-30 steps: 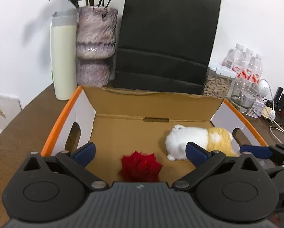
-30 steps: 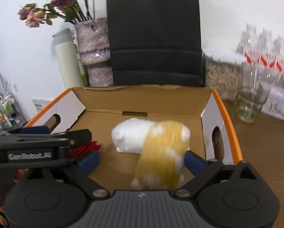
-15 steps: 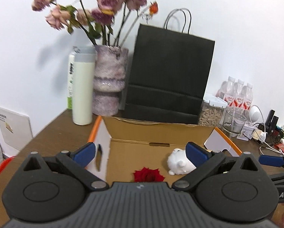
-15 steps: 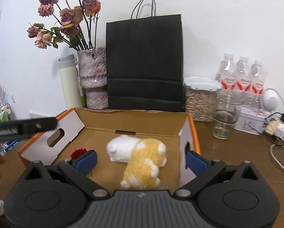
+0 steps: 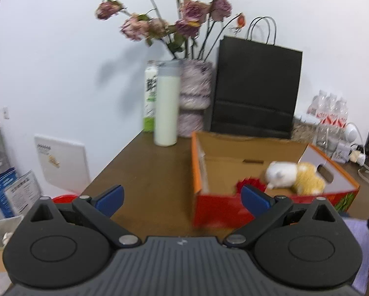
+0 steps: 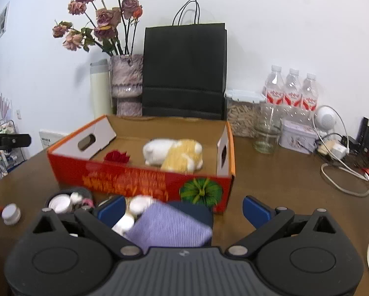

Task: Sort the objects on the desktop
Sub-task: 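Withdraw both tools from the box back over the table items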

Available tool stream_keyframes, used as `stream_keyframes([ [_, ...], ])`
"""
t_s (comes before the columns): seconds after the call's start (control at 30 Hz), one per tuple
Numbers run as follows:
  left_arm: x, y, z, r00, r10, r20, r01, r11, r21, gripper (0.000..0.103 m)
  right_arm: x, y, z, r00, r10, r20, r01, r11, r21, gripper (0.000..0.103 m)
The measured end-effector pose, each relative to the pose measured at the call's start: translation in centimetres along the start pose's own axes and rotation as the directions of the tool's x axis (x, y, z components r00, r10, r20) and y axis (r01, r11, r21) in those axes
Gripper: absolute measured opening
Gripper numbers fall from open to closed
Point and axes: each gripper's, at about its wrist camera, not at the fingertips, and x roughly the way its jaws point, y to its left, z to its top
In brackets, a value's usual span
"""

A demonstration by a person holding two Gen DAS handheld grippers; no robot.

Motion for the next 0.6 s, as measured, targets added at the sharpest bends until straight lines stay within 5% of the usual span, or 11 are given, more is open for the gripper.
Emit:
stream_keyframes([
  [0.6,-6.0,3.5,-7.0,0.992,0.038,-0.119,-0.038,0.999,0.007,0.103,-4.8,8.5,-4.7,0.978,0.205,-0.033,-0.208,0.973,-0.104,0.101],
])
